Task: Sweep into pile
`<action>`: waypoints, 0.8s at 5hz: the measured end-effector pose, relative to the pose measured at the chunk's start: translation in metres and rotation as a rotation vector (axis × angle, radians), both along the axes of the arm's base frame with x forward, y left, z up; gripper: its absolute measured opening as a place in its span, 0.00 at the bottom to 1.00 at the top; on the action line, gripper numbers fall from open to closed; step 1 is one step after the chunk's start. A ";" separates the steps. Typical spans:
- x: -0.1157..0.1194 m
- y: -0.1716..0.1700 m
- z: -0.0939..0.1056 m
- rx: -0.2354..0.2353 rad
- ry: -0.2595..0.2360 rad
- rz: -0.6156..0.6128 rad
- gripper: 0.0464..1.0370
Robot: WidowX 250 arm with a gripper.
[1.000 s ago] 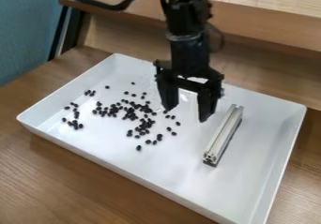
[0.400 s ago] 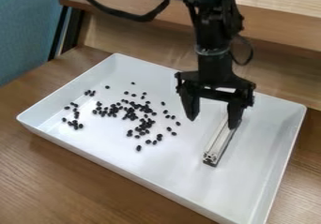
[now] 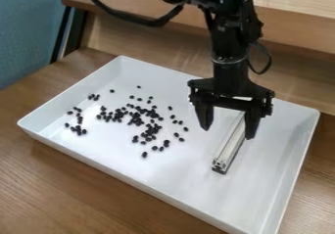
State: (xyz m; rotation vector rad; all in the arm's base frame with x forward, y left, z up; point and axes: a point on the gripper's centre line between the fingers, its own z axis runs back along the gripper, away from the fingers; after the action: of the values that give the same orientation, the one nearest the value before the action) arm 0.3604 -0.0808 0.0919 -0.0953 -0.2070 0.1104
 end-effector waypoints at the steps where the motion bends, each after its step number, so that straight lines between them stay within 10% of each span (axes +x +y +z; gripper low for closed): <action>1: 0.001 0.001 -0.014 0.005 0.030 0.032 0.96; 4: 0.020 -0.001 -0.029 0.015 0.042 0.075 0.96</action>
State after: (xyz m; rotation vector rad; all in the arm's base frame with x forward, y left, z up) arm 0.3804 -0.0815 0.0632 -0.0702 -0.1698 0.1854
